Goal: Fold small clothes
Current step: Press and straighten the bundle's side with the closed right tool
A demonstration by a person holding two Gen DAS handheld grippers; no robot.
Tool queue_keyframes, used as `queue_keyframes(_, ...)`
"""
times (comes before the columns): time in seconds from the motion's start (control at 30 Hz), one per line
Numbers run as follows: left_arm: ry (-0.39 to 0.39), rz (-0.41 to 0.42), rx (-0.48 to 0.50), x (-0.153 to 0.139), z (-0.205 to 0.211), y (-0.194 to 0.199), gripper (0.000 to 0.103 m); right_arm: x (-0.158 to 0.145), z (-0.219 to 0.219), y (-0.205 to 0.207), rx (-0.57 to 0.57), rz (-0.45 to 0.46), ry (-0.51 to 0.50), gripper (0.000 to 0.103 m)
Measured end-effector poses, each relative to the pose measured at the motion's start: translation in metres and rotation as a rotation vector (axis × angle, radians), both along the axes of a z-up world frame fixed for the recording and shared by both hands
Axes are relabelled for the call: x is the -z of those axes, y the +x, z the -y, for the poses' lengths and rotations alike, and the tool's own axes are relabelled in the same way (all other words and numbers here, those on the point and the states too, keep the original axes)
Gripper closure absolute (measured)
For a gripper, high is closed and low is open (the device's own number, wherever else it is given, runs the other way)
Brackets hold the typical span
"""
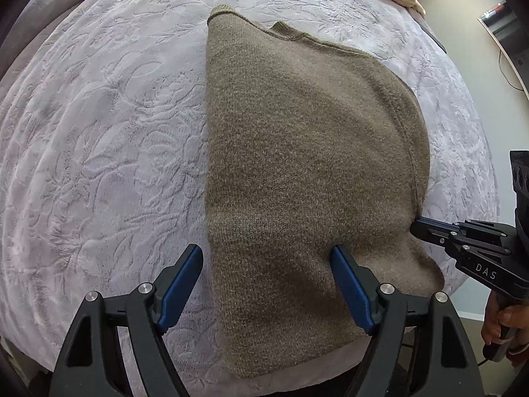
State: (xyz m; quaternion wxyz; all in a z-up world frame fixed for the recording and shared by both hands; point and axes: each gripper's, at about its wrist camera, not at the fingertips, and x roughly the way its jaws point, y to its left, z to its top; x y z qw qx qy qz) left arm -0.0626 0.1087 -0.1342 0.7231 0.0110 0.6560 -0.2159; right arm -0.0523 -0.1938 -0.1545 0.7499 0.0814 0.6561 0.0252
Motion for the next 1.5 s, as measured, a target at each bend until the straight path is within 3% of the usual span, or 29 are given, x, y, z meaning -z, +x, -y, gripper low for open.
queue_keyframes(0.27, 0.04, -0.003, 0.014, -0.005, 0.002, -0.004, 0.023, -0.006, 0.005, -0.006, 0.031, -0.065, -0.007, 0.098)
queue_keyframes(0.43, 0.036, -0.03, -0.003, -0.001, -0.001, -0.004, 0.023, 0.009, 0.009, -0.016, 0.052, -0.134, -0.025, 0.098)
queue_keyframes(0.7, 0.062, -0.024, 0.017, -0.007, -0.012, -0.01, 0.023, -0.011, 0.036, -0.034, 0.203, -0.132, 0.059, 0.097)
queue_keyframes(0.77, 0.073, -0.03, 0.02, -0.007, -0.017, -0.012, 0.023, -0.019, 0.041, -0.042, 0.235, -0.119, 0.114, 0.089)
queue_keyframes(0.8, 0.083, -0.035, 0.022, -0.006, -0.019, -0.014, 0.023, -0.023, 0.042, -0.046, 0.248, -0.105, 0.155, 0.075)
queue_keyframes(0.83, 0.091, -0.04, 0.023, -0.005, -0.021, -0.015, 0.023, -0.028, 0.043, -0.05, 0.253, -0.09, 0.184, 0.055)
queue_keyframes(0.9, 0.091, -0.047, 0.025, -0.003, -0.024, -0.019, 0.023, -0.033, 0.04, -0.056, 0.249, -0.063, 0.241, 0.04)
queue_keyframes(0.97, 0.095, -0.051, 0.032, -0.002, -0.026, -0.022, 0.023, -0.028, 0.036, -0.057, 0.238, -0.071, 0.273, 0.042)
queue_keyframes(1.03, 0.103, -0.05, 0.043, -0.001, -0.028, -0.026, 0.023, -0.015, 0.034, -0.056, 0.243, -0.121, 0.276, 0.084)
queue_keyframes(1.13, 0.106, -0.042, 0.058, -0.001, -0.03, -0.032, 0.023, -0.013, 0.032, -0.054, 0.243, -0.108, 0.262, 0.087)
queue_keyframes(1.23, 0.106, -0.055, 0.063, 0.006, -0.03, -0.039, 0.023, 0.008, 0.039, -0.059, 0.279, -0.135, 0.235, 0.09)
queue_keyframes(1.33, 0.113, -0.046, 0.065, 0.003, -0.029, -0.041, 0.023, 0.023, 0.051, -0.073, 0.331, -0.148, 0.278, 0.09)
queue_keyframes(1.5, 0.122, -0.029, 0.068, -0.005, -0.026, -0.04, 0.023, 0.0, 0.051, -0.077, 0.312, -0.147, 0.231, 0.089)
